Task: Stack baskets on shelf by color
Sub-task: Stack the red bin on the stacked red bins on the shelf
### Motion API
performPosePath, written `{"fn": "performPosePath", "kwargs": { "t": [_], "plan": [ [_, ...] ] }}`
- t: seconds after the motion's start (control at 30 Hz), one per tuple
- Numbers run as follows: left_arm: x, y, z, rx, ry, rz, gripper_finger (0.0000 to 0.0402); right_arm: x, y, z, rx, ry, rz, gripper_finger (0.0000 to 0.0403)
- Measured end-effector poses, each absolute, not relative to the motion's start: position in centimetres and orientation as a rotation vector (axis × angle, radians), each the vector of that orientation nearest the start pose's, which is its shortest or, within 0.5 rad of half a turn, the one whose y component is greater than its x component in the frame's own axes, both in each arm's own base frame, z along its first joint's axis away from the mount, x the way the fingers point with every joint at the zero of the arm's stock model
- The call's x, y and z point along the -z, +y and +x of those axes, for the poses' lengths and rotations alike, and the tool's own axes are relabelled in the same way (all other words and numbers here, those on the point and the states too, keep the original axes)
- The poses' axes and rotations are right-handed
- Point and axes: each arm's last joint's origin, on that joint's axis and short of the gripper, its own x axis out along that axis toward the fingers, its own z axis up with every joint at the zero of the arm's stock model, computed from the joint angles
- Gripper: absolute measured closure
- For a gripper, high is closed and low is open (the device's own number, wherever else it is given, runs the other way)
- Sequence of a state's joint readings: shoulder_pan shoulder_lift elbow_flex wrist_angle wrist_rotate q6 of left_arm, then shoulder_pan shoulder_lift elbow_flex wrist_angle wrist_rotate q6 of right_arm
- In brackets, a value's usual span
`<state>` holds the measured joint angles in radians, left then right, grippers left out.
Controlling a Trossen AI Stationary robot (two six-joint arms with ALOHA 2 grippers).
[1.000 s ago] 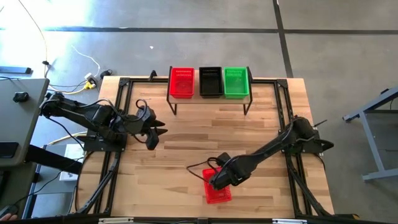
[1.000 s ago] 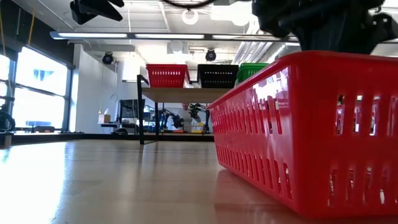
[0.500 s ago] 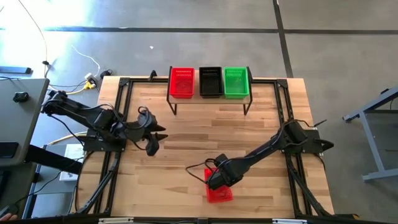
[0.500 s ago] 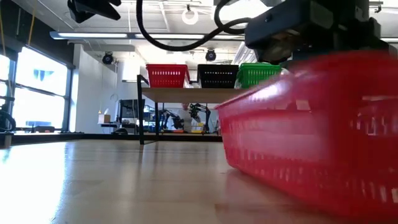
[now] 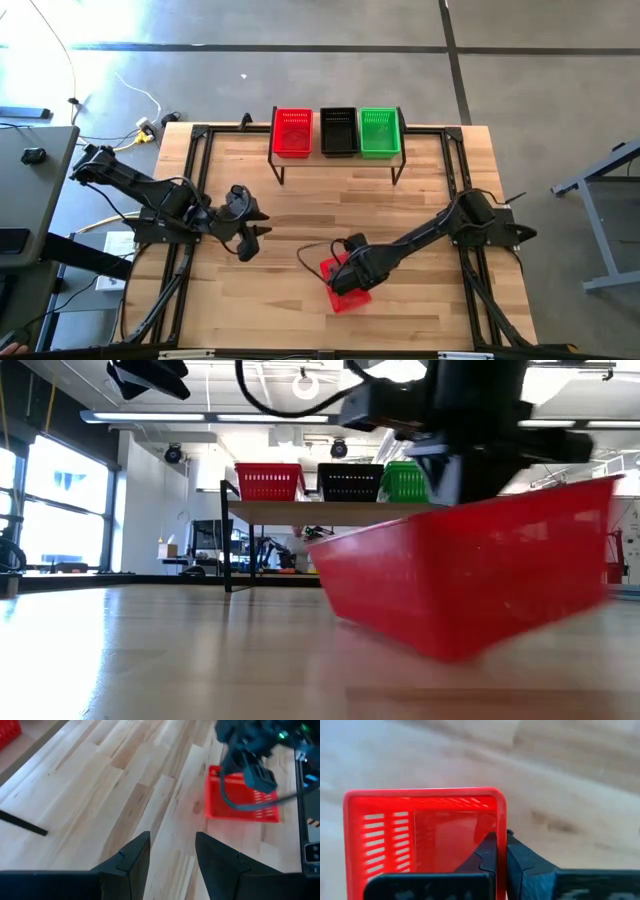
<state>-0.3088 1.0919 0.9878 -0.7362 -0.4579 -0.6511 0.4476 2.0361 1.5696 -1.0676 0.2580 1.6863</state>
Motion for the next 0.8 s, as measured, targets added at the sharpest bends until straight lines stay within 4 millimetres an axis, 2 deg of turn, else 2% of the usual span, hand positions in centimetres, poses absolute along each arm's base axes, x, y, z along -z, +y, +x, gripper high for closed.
{"fn": "performPosePath", "kwargs": {
  "t": [0.2,0.47,0.8],
  "plan": [
    [-30.1,-6.0,20.4,-0.327,0.713,-0.22,0.0255,-20.3,14.3,36.6,1.021,0.946,0.883,0.0402],
    [-30.1,-6.6,20.2,-0.245,0.737,-0.086,0.0255,-24.3,12.3,39.1,0.981,0.743,0.853,0.0403],
    [-30.1,-7.8,19.8,-0.118,0.753,0.11,0.0255,-27.7,8.6,41.9,0.98,0.453,0.807,0.0403]
  ]
}}
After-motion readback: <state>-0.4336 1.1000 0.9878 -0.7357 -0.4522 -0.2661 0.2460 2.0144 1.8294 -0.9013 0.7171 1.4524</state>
